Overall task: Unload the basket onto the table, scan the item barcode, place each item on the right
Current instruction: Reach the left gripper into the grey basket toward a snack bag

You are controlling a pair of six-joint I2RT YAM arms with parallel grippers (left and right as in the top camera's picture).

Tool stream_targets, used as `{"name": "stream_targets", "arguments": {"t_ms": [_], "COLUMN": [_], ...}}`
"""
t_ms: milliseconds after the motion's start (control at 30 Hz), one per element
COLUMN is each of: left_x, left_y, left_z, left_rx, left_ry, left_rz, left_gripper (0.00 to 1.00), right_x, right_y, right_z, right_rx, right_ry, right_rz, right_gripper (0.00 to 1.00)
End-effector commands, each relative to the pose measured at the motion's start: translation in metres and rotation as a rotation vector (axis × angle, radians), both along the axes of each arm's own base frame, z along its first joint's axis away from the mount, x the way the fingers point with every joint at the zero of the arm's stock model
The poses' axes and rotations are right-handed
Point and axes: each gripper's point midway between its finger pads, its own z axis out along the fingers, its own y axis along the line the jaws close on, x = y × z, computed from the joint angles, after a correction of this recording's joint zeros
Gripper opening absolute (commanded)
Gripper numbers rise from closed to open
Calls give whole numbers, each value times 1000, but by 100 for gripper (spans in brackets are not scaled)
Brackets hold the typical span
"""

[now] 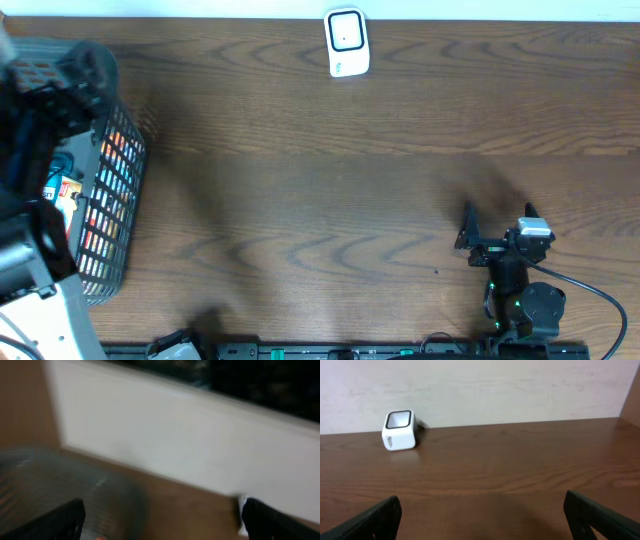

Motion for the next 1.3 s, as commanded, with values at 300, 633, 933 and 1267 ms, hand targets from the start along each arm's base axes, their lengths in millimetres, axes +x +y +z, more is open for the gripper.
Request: {"name": "stream_targets", "arguments": {"t_ms": [300, 633, 933, 1267], "left_x": [-12, -72, -116, -128], "left_y": [35, 127, 122, 113], "left_z": [-102, -194, -273, -333], "left_rx": [-132, -828, -1111, -1158], "left_ry": [397, 426, 626, 752], "left_rz": [121, 1128, 1594, 1821], "left_gripper": [99, 99, 99, 99], "right_x": [0, 0, 0, 0], "right_y": [2, 2, 2, 2], "right_z": [-1, -1, -1, -1], "right_rx": [-12, -12, -12, -12], "right_ry": [5, 5, 5, 5], "right_rz": [7, 7, 7, 7], "right_gripper": [99, 99, 99, 99]}}
